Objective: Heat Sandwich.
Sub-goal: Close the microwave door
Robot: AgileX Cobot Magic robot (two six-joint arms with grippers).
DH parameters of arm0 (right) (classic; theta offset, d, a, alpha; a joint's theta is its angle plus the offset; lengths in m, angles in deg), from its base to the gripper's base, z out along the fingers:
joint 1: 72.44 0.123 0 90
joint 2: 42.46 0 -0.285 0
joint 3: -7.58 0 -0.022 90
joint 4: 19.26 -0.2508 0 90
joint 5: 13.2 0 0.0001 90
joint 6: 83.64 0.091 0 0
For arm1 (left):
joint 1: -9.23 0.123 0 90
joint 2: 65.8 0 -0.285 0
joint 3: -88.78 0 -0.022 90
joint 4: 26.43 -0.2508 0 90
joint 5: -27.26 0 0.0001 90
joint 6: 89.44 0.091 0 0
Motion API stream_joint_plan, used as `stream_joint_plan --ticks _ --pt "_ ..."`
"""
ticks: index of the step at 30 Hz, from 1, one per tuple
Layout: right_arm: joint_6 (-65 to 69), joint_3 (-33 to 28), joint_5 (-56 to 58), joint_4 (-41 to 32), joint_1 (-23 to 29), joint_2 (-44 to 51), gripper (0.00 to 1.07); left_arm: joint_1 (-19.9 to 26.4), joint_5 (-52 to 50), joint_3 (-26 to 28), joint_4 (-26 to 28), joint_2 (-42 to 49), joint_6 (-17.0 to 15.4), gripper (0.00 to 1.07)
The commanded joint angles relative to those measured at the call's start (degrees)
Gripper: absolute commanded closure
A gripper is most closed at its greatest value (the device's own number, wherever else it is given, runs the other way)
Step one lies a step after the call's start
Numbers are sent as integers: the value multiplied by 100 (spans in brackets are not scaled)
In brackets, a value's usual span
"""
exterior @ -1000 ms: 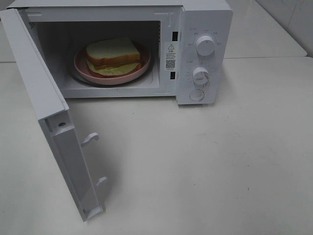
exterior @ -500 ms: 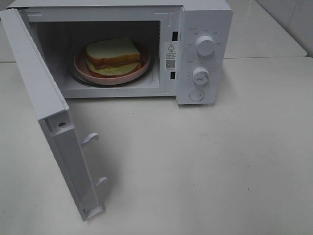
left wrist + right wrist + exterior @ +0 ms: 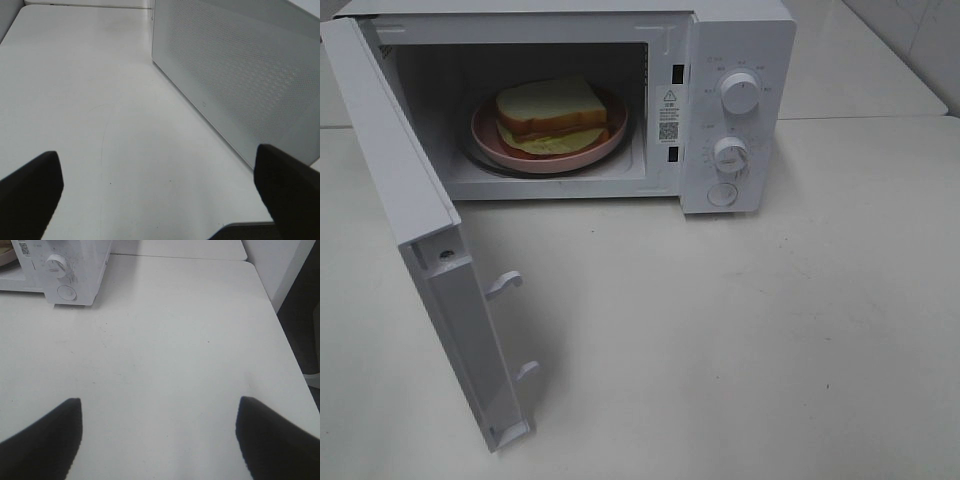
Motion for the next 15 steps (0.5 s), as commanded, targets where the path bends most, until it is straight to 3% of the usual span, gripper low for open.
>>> stream_joint_plan --ticks 1,15 --pt "-34 -6 -92 -17 -23 155 31 -29 -52 -6 46 86 11 10" --pt "-34 -6 -92 -17 -23 155 31 -29 -791 160 138 -567 17 15"
